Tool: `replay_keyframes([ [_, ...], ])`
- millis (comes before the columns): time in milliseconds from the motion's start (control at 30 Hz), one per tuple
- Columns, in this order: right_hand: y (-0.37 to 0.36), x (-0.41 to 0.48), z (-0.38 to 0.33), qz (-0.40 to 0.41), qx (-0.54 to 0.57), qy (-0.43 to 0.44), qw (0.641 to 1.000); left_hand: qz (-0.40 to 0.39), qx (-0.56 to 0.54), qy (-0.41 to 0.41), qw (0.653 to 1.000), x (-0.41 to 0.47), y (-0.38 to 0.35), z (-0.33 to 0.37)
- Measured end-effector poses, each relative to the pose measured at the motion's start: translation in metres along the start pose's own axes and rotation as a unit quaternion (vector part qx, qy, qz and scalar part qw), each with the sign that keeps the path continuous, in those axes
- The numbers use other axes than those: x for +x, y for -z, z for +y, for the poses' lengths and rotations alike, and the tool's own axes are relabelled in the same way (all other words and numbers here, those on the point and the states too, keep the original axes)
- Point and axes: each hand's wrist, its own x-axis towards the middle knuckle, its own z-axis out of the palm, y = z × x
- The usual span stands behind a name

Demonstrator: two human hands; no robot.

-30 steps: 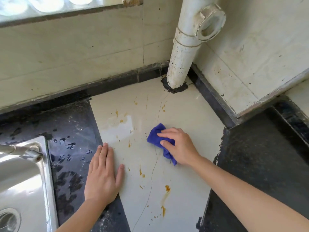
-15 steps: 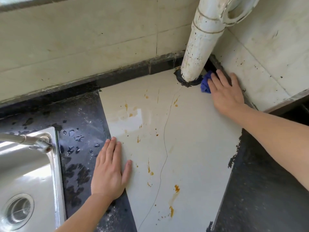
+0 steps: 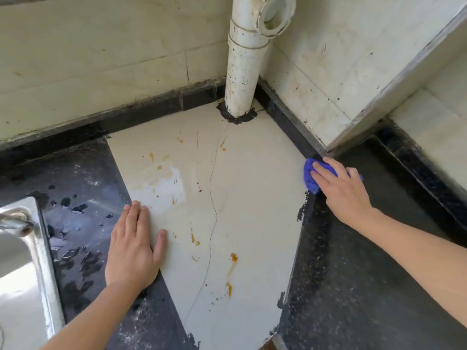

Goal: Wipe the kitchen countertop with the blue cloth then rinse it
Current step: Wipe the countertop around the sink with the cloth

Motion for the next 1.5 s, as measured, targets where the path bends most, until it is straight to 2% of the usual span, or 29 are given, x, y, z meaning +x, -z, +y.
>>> replay_keyframes([
  [67, 0.008, -0.006, -0.002, 0.035, 0.156, -0.036, 0.986, 0.002, 0.005, -0.002, 1.000, -0.001, 0.000, 0.001],
  [100, 0.018, -0.001, -0.008, 0.051, 0.265, -0.063, 0.961, 0.002, 0.007, -0.002, 1.000, -0.001, 0.000, 0.001],
  [167, 0.042, 0.018, -0.024, 0.047, 0.457, -0.095, 0.883, 0.002, 0.008, 0.000, 1.000, -0.001, 0.001, 0.002],
  [233, 0.059, 0.050, -0.036, 0.049, 0.552, -0.092, 0.827, 0.004, 0.013, -0.002, 1.000, 0.000, 0.001, 0.002],
  [267, 0.060, 0.068, -0.041, 0.049, 0.554, -0.102, 0.825, 0.004, 0.015, -0.004, 1.000, 0.000, 0.000, 0.002],
  [300, 0.056, 0.084, -0.049, 0.040, 0.532, -0.120, 0.837, 0.005, 0.016, -0.004, 1.000, 0.000, 0.000, 0.001],
  [400, 0.029, 0.109, -0.093, 0.020, 0.401, -0.173, 0.899, 0.008, 0.016, -0.003, 1.000, 0.001, -0.001, 0.000],
  [467, 0.016, 0.098, -0.132, 0.087, 0.301, -0.139, 0.939, 0.010, 0.016, -0.006, 1.000, 0.001, -0.002, 0.000],
  [500, 0.013, 0.086, -0.147, 0.125, 0.283, -0.104, 0.945, 0.010, 0.018, -0.008, 1.000, 0.001, -0.002, -0.001],
  [567, 0.015, 0.056, -0.165, 0.154, 0.305, -0.015, 0.940, 0.005, 0.021, -0.009, 1.000, 0.002, -0.001, -0.001],
  [667, 0.020, 0.019, -0.171, 0.113, 0.363, 0.136, 0.915, -0.007, 0.014, -0.003, 1.000, 0.001, -0.001, -0.001],
  [733, 0.036, 0.030, -0.154, 0.053, 0.464, 0.185, 0.864, -0.010, 0.011, -0.003, 1.000, 0.002, 0.000, -0.001],
  [800, 0.054, 0.076, -0.132, 0.018, 0.552, 0.111, 0.826, -0.011, 0.011, -0.005, 1.000, 0.002, 0.001, -0.001],
  [833, 0.056, 0.109, -0.119, 0.040, 0.560, 0.033, 0.827, -0.010, 0.012, -0.007, 1.000, 0.003, 0.001, -0.001],
  [900, 0.057, 0.165, -0.109, 0.097, 0.513, -0.102, 0.847, -0.008, 0.014, -0.007, 1.000, 0.003, 0.000, -0.002],
  [933, 0.052, 0.181, -0.117, 0.100, 0.460, -0.159, 0.868, -0.006, 0.014, -0.008, 1.000, 0.003, 0.000, -0.002],
  [967, 0.044, 0.185, -0.133, 0.103, 0.403, -0.194, 0.889, -0.006, 0.013, -0.009, 1.000, 0.002, 0.000, -0.001],
  [1000, 0.038, 0.180, -0.156, 0.124, 0.351, -0.186, 0.909, -0.006, 0.014, -0.009, 1.000, 0.002, 0.000, -0.001],
  [1067, 0.037, 0.150, -0.195, 0.178, 0.319, -0.075, 0.928, -0.007, 0.015, -0.008, 1.000, 0.003, 0.000, -0.002],
  [1133, 0.042, 0.113, -0.216, 0.182, 0.362, 0.062, 0.912, -0.009, 0.012, -0.010, 1.000, 0.003, 0.000, -0.002],
  [1200, 0.054, 0.084, -0.213, 0.096, 0.439, 0.167, 0.878, -0.012, 0.006, -0.012, 1.000, 0.003, 0.003, -0.001],
  [1233, 0.061, 0.080, -0.201, 0.032, 0.489, 0.190, 0.851, -0.013, 0.004, -0.012, 1.000, 0.003, 0.004, -0.001],
  [1300, 0.076, 0.094, -0.174, -0.072, 0.581, 0.146, 0.798, -0.013, 0.006, -0.010, 1.000, 0.004, 0.004, -0.001],
  [1333, 0.079, 0.112, -0.156, -0.060, 0.605, 0.083, 0.789, -0.012, 0.009, -0.011, 1.000, 0.004, 0.003, -0.001],
  [1367, 0.079, 0.137, -0.135, -0.009, 0.612, -0.014, 0.791, -0.012, 0.011, -0.013, 1.000, 0.003, 0.002, -0.002],
  [1433, 0.069, 0.183, -0.099, 0.116, 0.533, -0.188, 0.817, -0.010, 0.014, -0.014, 1.000, 0.003, 0.002, -0.002],
  [1500, 0.052, 0.213, -0.093, 0.143, 0.443, -0.272, 0.842, -0.008, 0.014, -0.015, 1.000, 0.003, 0.002, -0.002],
])
